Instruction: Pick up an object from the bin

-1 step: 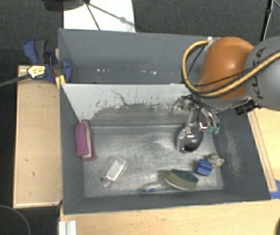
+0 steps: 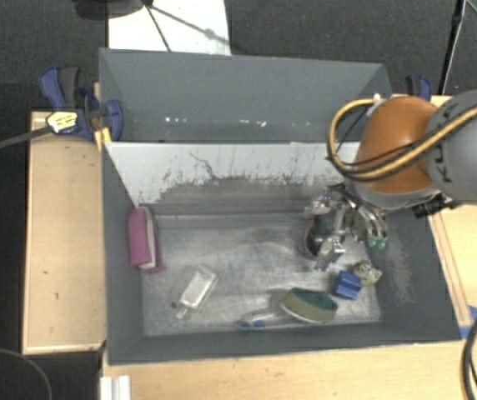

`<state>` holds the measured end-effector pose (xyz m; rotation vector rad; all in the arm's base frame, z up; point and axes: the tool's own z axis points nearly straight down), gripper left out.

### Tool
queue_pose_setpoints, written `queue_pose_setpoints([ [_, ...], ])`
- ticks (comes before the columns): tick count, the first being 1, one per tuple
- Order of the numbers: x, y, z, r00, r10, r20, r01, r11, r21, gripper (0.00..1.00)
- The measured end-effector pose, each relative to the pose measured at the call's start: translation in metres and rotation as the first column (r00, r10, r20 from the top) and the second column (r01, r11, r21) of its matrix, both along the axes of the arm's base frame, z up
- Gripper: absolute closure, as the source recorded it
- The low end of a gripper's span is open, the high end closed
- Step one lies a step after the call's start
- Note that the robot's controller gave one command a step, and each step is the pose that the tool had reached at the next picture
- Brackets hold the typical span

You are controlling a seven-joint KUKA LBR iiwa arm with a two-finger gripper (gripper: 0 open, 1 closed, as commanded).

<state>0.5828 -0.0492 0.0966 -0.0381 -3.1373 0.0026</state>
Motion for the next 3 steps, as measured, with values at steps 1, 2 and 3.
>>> queue_pose_setpoints([
  [1, 0.002, 0.004, 0.004, 1.000, 0.005, 0.007, -0.005, 1.000, 0.002, 1.00],
  [2, -0.066, 0.067, 0.070, 0.919, 0.395, 0.009, -0.395, 0.919, 0.002, 1.00],
  [3, -0.081, -0.022, 0.106, 0.895, 0.445, 0.008, -0.445, 0.895, -0.005, 1.00],
])
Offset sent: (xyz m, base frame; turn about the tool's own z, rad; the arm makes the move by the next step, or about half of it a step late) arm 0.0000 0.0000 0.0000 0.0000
